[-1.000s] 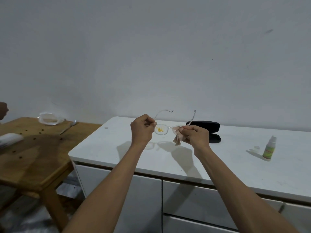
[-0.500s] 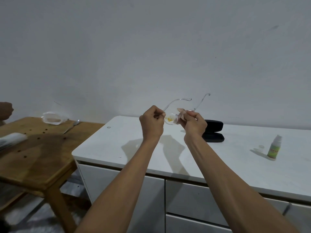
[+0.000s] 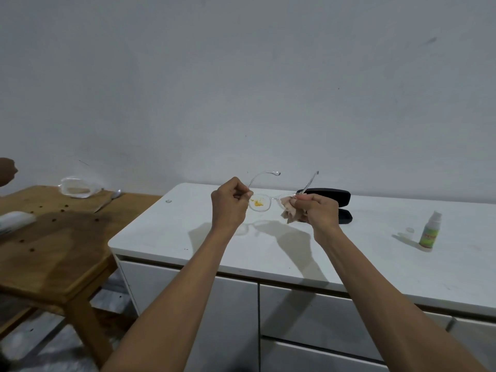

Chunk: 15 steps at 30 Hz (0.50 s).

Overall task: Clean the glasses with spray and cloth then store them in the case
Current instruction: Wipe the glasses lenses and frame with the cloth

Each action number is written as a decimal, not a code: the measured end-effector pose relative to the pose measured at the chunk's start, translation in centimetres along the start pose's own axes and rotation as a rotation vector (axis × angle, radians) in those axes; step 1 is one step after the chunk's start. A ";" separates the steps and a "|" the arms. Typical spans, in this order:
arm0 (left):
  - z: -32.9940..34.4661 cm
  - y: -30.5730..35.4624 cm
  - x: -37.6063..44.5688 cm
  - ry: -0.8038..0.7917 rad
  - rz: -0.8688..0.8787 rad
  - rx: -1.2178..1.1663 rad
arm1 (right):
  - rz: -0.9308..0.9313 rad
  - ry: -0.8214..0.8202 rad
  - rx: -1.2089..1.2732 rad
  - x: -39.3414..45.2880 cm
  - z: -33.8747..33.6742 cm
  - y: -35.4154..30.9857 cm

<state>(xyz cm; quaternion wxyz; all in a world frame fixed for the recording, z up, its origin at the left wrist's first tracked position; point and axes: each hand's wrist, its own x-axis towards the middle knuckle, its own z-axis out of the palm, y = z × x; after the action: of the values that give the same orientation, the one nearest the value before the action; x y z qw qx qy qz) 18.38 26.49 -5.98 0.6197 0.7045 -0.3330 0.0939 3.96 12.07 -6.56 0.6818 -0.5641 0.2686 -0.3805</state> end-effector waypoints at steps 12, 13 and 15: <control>2.0 3.5 0.4 0.163 0.125 -0.030 | -0.052 0.260 0.472 1.2 6.1 -1.9; 2.0 3.4 0.6 0.173 0.124 -0.030 | -0.050 0.224 0.444 1.2 6.0 -1.9; 1.7 2.8 0.9 0.169 0.119 -0.012 | -0.054 0.150 0.346 1.2 5.3 -1.6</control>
<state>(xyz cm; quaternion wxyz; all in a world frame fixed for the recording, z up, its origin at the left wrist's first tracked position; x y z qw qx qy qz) 16.95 24.52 -3.57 0.6431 0.6692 -0.3216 0.1876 8.54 14.00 -3.78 0.7360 -0.4157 0.2340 -0.4803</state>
